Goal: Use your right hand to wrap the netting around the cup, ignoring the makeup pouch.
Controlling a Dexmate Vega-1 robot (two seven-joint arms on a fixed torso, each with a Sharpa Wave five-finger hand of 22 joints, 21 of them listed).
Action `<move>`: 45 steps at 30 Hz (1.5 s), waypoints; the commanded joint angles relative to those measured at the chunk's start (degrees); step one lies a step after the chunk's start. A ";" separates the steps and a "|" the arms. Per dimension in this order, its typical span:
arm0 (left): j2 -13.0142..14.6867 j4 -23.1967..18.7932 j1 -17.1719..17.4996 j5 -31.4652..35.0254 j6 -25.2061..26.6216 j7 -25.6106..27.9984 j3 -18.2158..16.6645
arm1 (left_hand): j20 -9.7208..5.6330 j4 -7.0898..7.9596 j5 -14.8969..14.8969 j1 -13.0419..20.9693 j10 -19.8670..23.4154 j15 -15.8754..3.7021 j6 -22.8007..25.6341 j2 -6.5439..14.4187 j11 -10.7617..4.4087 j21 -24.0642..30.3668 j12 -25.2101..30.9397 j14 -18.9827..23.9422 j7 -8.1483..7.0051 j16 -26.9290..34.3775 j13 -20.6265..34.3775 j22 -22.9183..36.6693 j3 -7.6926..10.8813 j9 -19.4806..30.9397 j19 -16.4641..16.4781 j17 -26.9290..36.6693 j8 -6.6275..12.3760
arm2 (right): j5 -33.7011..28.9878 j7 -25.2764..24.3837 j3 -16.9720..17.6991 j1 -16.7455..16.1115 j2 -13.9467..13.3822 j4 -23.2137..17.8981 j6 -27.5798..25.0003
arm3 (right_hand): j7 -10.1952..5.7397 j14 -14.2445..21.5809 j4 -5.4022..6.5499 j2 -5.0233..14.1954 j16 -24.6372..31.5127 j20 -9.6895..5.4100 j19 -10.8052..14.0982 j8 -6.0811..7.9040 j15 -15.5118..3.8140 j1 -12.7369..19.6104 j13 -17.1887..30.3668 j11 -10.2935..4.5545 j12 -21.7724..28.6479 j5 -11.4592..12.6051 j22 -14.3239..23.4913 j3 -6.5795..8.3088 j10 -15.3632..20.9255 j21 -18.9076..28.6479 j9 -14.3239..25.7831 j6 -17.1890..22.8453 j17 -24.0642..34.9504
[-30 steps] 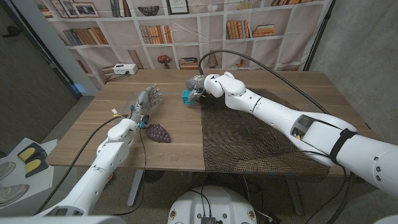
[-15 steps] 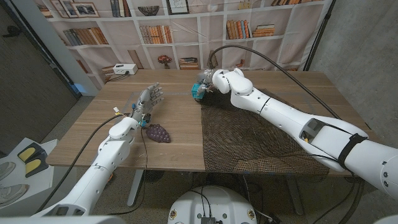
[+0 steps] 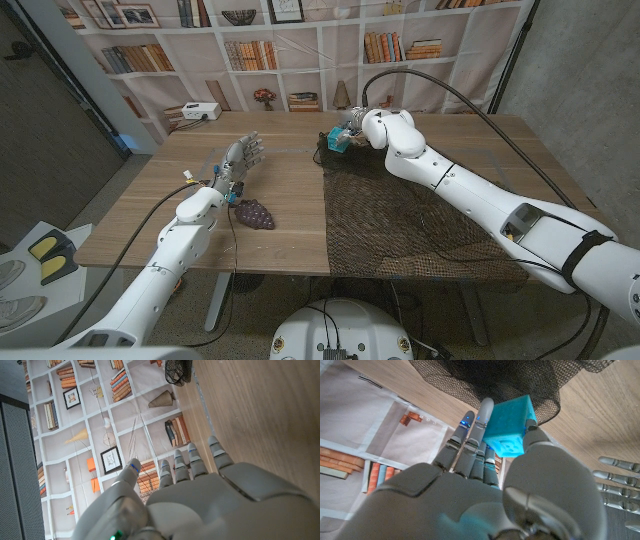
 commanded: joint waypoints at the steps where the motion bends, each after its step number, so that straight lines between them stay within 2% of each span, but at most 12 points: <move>1: 0.49 -0.81 -0.16 0.10 0.60 -0.18 0.30 | 0.14 0.17 0.00 -0.57 0.43 0.09 -0.20 0.09 0.05 0.05 -0.20 0.43 -0.16 0.03 0.26 0.24 0.14 0.21 0.39 0.26 0.05 | -0.48 -0.21 3.40 -4.39 -3.49 -5.99 -7.93 | -11.33 0.40 3.48 6.45 -0.21 0.20 -0.18 0.61 -5.30 6.80 3.92 -8.11 0.41 0.13 0.00 3.40 9.01 0.41 0.31 17.34 0.25; 22: 0.47 0.02 -1.79 0.27 0.90 -1.70 1.42 | 0.15 0.14 0.01 -0.66 0.46 0.08 -0.09 0.04 0.07 0.02 -0.33 0.59 -0.20 -0.02 0.27 0.24 0.26 0.20 0.37 0.24 0.11 | -0.86 -1.35 7.87 -12.98 -10.10 -16.49 -20.80 | -11.34 0.79 3.61 6.32 -1.08 0.13 -0.57 1.73 -5.14 7.08 3.79 -8.23 0.68 0.00 -0.12 3.47 8.95 0.71 0.94 16.99 1.01; 29: 0.15 1.22 -3.01 0.41 0.90 -2.70 2.21 | 0.15 0.14 0.00 -0.72 0.55 0.13 -0.15 0.00 0.04 0.02 -0.34 0.57 -0.20 -0.06 0.28 0.24 0.28 0.20 0.39 0.24 0.09 | -1.64 -0.74 7.81 -14.70 -12.05 -19.16 -23.79 | -11.49 0.64 3.69 6.18 -1.70 -0.25 -1.14 2.14 -5.30 7.13 4.05 -8.60 0.87 -0.02 -0.14 3.42 8.58 0.70 1.15 16.83 1.23; 34: -0.20 2.17 -3.87 0.52 0.82 -3.46 2.84 | 0.14 0.15 -0.01 -0.75 0.59 0.11 -0.13 -0.02 -0.04 0.02 -0.35 0.51 -0.20 -0.10 0.28 0.25 0.29 0.20 0.40 0.24 0.10 | -2.71 0.42 7.85 -16.18 -13.74 -21.42 -27.03 | -11.47 0.81 3.68 6.14 -1.91 -0.17 -1.10 2.47 -5.33 7.25 3.74 -8.28 0.96 0.01 -0.16 3.40 8.99 0.86 1.26 16.89 1.50; 45: -0.56 3.16 -4.65 0.52 0.49 -4.50 3.28 | 0.15 0.15 -0.01 -0.81 0.51 0.13 -0.16 -0.02 -0.14 0.01 -0.44 0.47 -0.16 -0.15 0.29 0.25 0.35 0.20 0.39 0.23 0.09 | -4.62 5.35 6.74 -17.14 -16.93 -24.40 -33.06 | -11.30 0.88 3.65 6.06 -2.29 0.13 -1.10 2.94 -5.13 7.43 3.51 -8.34 0.96 0.04 -0.20 3.31 8.85 1.10 1.43 16.84 1.99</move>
